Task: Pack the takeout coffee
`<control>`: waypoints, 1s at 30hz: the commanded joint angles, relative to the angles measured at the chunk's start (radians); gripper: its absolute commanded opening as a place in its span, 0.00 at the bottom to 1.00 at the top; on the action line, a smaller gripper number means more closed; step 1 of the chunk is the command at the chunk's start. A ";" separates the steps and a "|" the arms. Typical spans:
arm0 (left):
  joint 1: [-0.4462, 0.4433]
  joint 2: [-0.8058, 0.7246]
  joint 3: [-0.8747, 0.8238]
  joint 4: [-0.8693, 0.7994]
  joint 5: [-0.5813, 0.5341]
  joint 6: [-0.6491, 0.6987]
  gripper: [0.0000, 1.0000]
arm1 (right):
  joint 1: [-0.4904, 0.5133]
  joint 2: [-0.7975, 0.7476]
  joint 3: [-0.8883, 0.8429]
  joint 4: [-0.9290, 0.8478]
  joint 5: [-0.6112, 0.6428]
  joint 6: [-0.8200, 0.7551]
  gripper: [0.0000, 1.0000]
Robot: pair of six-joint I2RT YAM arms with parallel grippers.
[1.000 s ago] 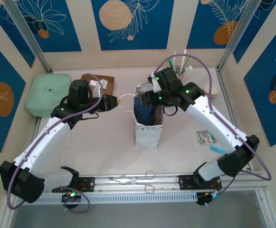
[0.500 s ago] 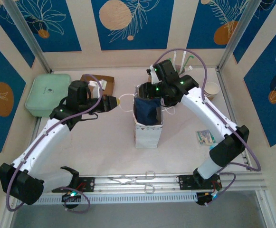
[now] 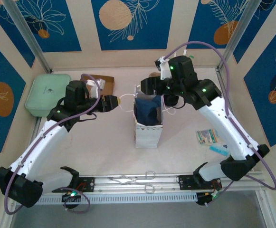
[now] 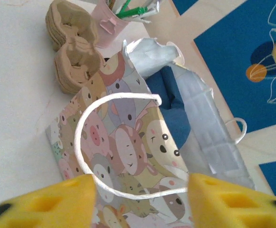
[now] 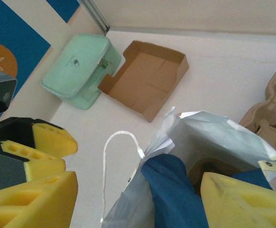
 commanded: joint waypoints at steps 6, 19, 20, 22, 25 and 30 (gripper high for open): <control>0.000 -0.021 0.066 -0.069 -0.042 0.056 0.78 | -0.026 -0.051 0.011 -0.078 0.117 -0.023 0.71; -0.005 -0.011 -0.055 0.019 0.039 -0.028 0.82 | -0.051 -0.128 -0.188 -0.143 0.179 -0.018 0.69; -0.009 -0.008 -0.063 0.028 0.042 -0.032 0.82 | -0.051 -0.128 -0.203 -0.144 0.172 -0.017 0.68; -0.019 0.002 -0.074 0.042 0.047 -0.039 0.82 | -0.051 -0.128 -0.228 -0.145 0.163 -0.011 0.66; -0.039 0.021 -0.093 0.088 0.072 -0.065 0.82 | -0.054 -0.124 -0.258 -0.140 0.153 0.002 0.60; -0.083 0.053 -0.104 0.135 0.079 -0.087 0.80 | -0.055 -0.102 -0.284 -0.123 0.112 0.015 0.48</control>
